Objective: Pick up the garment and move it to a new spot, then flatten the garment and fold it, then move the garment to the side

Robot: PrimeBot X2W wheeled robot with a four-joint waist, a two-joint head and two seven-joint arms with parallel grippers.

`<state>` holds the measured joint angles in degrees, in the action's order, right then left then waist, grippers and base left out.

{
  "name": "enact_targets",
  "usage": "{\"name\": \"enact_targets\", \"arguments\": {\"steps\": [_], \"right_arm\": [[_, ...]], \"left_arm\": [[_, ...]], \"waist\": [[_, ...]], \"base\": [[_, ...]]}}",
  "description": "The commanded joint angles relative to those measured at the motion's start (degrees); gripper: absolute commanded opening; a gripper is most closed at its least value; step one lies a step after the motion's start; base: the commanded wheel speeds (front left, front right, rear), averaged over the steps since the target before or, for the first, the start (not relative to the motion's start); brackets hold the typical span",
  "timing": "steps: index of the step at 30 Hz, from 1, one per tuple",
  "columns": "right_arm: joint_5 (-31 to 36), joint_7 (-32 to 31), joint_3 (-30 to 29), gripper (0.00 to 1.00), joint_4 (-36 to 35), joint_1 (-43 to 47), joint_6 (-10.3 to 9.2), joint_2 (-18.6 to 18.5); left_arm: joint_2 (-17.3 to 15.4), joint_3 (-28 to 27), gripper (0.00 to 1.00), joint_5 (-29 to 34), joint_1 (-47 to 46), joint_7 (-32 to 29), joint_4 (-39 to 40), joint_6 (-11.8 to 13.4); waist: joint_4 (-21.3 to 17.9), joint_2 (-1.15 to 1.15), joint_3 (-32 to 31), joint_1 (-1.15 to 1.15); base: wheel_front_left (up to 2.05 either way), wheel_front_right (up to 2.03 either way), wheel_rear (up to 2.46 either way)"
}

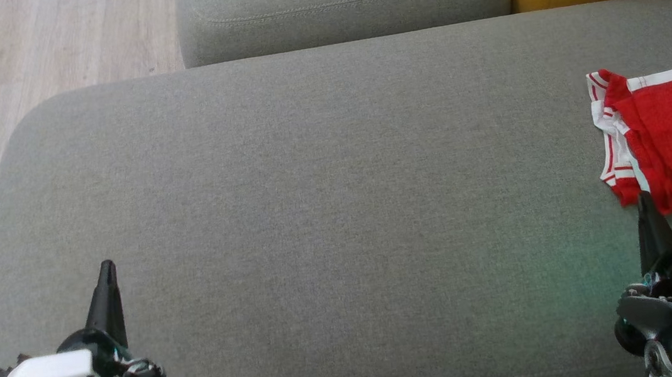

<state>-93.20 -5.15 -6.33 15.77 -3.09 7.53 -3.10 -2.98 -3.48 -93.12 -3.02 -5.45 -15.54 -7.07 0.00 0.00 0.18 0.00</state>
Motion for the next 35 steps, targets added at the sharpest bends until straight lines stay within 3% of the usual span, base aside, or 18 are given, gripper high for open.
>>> {"name": "enact_targets", "arguments": {"steps": [1,35], "right_arm": [[0.15,-0.48,0.89,0.0,-1.81,-2.99,-0.04,-0.56],[0.51,-0.82,0.46,0.0,-1.78,-3.03,-0.04,-0.26]], "left_arm": [[-0.54,-2.18,0.0,0.23,-3.09,-0.34,1.53,-0.42],[-0.29,-2.53,0.0,0.53,-3.12,-0.62,1.51,-0.42]], "waist": [[0.0,0.0,0.0,0.0],[0.0,0.0,0.0,0.0]], "base": [[0.0,0.0,0.0],[0.0,0.0,0.0]]}}
